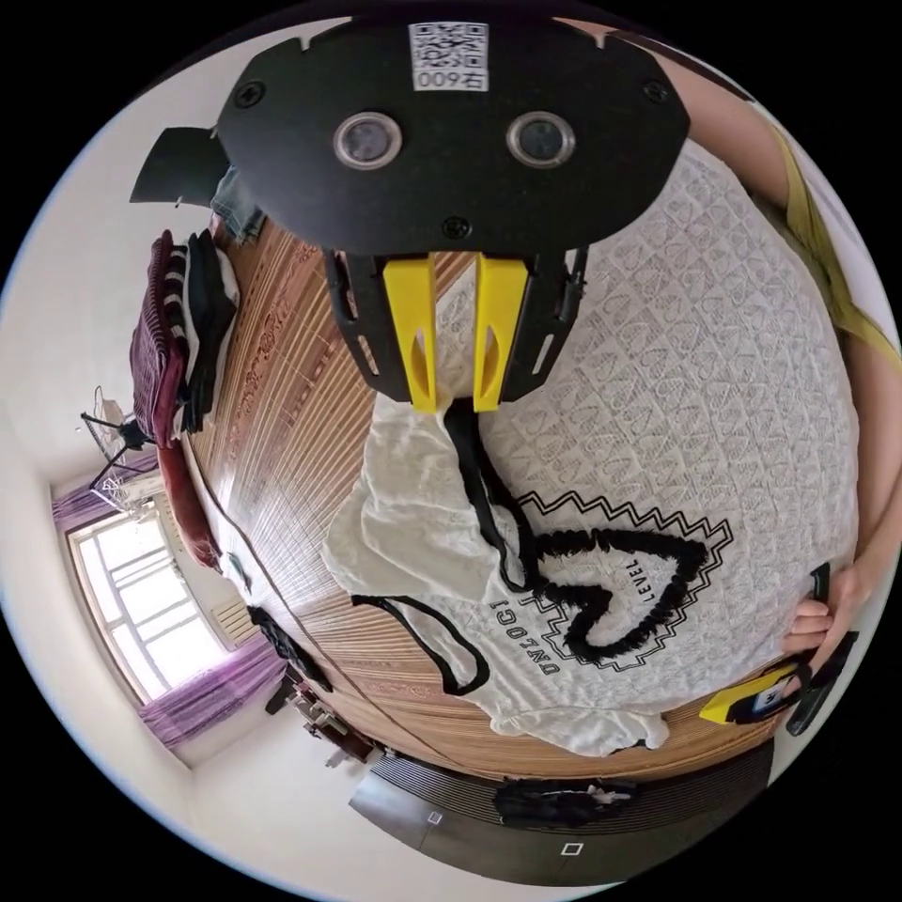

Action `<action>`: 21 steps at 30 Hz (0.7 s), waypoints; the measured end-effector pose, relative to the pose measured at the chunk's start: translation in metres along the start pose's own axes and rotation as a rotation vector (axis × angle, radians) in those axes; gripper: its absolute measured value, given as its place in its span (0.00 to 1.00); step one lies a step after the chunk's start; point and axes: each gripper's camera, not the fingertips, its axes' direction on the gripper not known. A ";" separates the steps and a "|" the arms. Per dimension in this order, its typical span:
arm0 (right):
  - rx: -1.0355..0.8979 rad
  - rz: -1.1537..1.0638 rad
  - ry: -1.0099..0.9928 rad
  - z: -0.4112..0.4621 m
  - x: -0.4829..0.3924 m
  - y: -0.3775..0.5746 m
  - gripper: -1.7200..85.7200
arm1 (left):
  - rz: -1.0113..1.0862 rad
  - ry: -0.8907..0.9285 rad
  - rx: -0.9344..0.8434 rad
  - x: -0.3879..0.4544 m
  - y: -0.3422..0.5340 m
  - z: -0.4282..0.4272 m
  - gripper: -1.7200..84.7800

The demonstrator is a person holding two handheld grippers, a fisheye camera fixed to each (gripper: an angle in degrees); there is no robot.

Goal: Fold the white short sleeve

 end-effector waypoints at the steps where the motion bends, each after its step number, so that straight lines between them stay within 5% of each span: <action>1: 0.006 -0.004 0.017 0.001 0.001 0.005 0.04 | -0.004 -0.002 -0.003 -0.001 0.000 0.001 0.02; 14: 0.094 0.172 -0.339 0.024 0.074 0.045 0.13 | -0.006 -0.009 -0.019 -0.026 0.007 0.007 0.02; 21: 0.025 0.215 -0.008 0.048 0.095 0.049 0.10 | -0.008 -0.018 -0.047 -0.048 0.019 0.018 0.02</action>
